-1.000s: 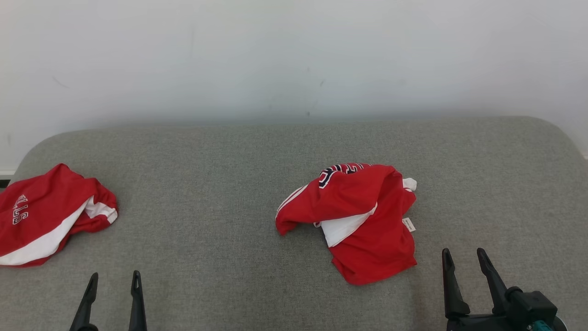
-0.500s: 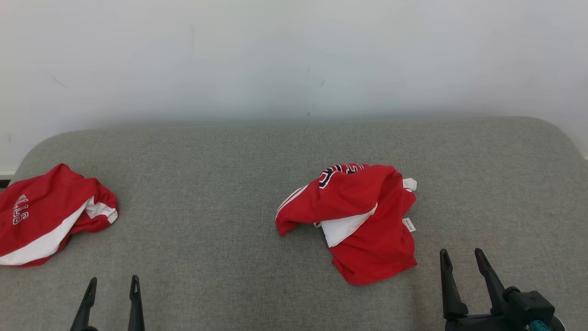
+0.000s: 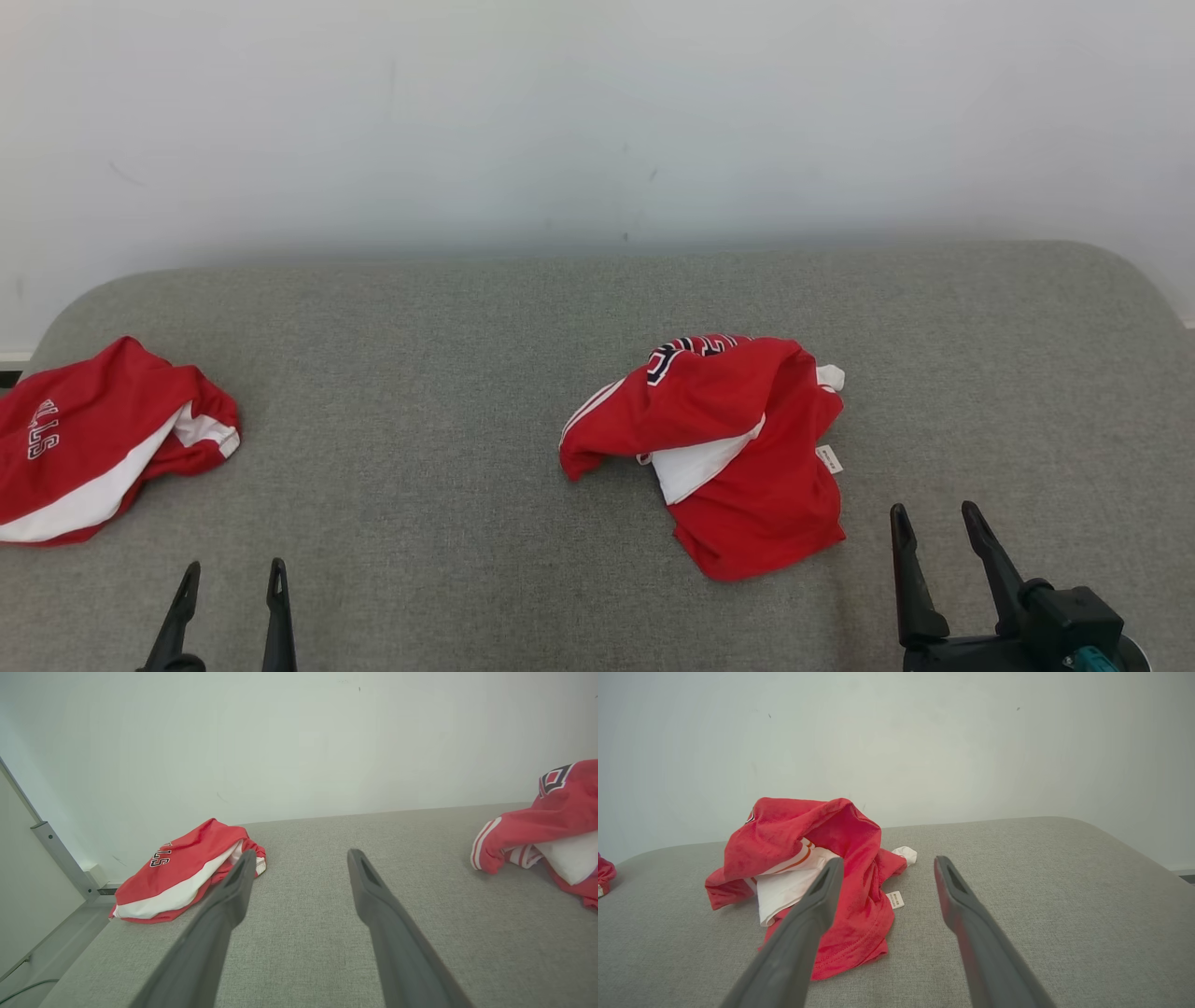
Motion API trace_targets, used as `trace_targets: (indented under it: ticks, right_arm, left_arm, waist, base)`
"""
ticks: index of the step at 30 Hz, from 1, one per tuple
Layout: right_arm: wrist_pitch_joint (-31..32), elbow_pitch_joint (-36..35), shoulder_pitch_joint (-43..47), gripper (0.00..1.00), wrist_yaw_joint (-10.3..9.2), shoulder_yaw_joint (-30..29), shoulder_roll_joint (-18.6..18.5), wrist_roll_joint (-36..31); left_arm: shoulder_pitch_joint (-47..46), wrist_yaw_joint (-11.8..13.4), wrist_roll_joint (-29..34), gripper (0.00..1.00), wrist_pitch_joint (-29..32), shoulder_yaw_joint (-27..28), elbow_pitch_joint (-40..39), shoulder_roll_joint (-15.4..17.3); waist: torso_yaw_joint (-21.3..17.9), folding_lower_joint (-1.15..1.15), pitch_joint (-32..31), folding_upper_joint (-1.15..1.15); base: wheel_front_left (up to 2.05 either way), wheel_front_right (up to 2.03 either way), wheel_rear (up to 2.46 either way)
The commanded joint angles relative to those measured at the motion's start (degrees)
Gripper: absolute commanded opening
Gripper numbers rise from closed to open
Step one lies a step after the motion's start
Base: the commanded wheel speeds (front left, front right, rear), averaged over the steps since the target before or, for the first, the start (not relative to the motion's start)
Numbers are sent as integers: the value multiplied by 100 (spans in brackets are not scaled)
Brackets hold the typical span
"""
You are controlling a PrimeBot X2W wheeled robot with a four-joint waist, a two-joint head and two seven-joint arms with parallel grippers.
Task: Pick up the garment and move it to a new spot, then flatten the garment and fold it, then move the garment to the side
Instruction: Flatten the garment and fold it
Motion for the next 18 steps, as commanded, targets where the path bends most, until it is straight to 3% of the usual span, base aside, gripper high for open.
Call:
trace_targets:
  ticks: [1, 18]
  right_arm:
    - [18, -21, 68, 100, -12, 19, 3, -32]
    - [102, -117, 100, 100, -12, 20, 3, -60]
  left_arm:
    - [-11, 17, -18, 100, 27, 5, -33, 27]
    - [77, 91, -99, 100, 186, -39, -181, 70]
  waist:
    - [0, 0, -5, 0]
    - [-11, 0, 3, 0]
  base:
    - [0, 0, 0]
    - [0, 0, 0]
